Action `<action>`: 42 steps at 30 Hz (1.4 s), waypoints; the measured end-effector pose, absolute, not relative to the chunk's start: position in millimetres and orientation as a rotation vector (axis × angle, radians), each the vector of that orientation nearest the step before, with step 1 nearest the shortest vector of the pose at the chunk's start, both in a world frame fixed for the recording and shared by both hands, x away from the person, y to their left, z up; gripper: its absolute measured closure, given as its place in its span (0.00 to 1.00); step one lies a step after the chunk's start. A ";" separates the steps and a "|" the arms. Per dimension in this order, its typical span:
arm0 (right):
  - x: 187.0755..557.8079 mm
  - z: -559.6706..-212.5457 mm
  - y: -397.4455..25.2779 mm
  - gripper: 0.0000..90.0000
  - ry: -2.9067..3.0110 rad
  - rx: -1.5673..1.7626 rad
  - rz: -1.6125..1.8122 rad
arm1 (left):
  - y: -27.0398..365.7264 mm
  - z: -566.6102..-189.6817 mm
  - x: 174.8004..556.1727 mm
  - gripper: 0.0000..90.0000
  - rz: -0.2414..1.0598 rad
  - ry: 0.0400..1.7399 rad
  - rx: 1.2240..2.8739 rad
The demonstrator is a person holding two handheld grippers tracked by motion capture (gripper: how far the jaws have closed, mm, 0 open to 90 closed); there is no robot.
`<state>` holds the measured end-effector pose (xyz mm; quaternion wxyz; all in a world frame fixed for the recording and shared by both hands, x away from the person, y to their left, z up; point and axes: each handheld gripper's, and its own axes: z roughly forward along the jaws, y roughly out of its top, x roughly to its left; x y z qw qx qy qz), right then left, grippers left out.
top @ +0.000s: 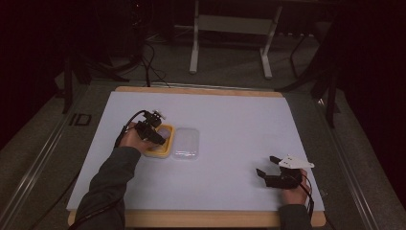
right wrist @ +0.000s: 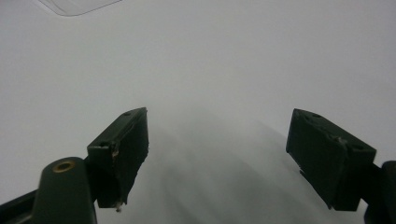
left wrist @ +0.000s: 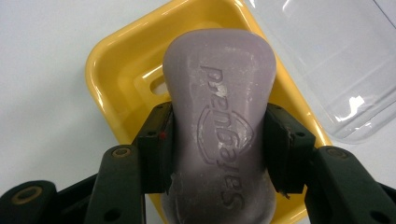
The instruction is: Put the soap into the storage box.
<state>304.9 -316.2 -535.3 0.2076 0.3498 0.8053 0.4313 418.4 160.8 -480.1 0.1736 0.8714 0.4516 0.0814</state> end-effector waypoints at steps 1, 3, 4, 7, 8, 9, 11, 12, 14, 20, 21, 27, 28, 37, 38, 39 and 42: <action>304.9 -535.2 -316.2 0.23 2.242 0.974 1.201 | 160.6 -480.7 418.6 0.55 0.226 1.279 2.475; 304.9 -535.2 -316.3 0.23 2.242 0.974 1.201 | 159.9 -482.2 418.7 0.55 0.221 1.280 2.477; 304.9 -535.3 -316.3 0.23 2.242 0.974 1.201 | 160.3 -482.3 419.1 0.54 0.218 1.286 2.470; 304.8 -535.3 -316.2 0.23 2.242 0.973 1.201 | 161.8 -480.5 419.7 0.53 0.220 1.289 2.454; 304.8 -535.2 -316.2 0.23 2.242 0.973 1.200 | 162.3 -479.9 419.5 0.54 0.218 1.290 2.448; 304.8 -535.2 -316.2 0.23 2.243 0.973 1.200 | 163.0 -479.3 419.5 0.53 0.210 1.287 2.447; 304.8 -535.3 -316.1 0.23 2.243 0.973 1.199 | 164.2 -478.6 419.0 0.51 0.216 1.287 2.448; 304.8 -535.2 -316.1 0.23 2.242 0.973 1.199 | 165.0 -478.5 418.8 0.50 0.215 1.289 2.439; 304.7 -535.2 -316.0 0.23 2.243 0.973 1.198 | 166.3 -478.2 418.2 0.47 0.218 1.293 2.427; 304.8 -535.3 -315.9 0.23 2.243 0.972 1.198 | 167.5 -476.8 415.4 0.39 0.243 1.277 2.416; 304.7 -535.2 -316.0 0.23 2.242 0.972 1.198 | 167.2 -476.5 414.9 0.38 0.247 1.273 2.422; 304.7 -535.2 -316.0 0.23 2.242 0.973 1.198 | 165.9 -472.6 411.0 0.38 0.303 1.233 2.433; 304.7 -535.2 -316.0 0.23 2.242 0.973 1.198 | 166.1 -471.3 410.6 0.38 0.304 1.228 2.432; 304.6 -535.2 -315.9 0.23 2.242 0.973 1.197 | 165.4 -456.5 403.7 0.38 0.325 1.142 2.432; 304.6 -535.2 -315.9 0.23 2.242 0.972 1.197 | 165.2 -455.0 403.1 0.38 0.322 1.129 2.435; 304.8 -535.2 -316.0 0.23 2.243 0.970 1.198 | 164.7 -453.9 402.2 0.38 0.320 1.118 2.435; 304.7 -535.2 -315.9 0.23 2.242 0.971 1.197 | 163.0 -450.2 399.4 0.38 0.321 1.070 2.444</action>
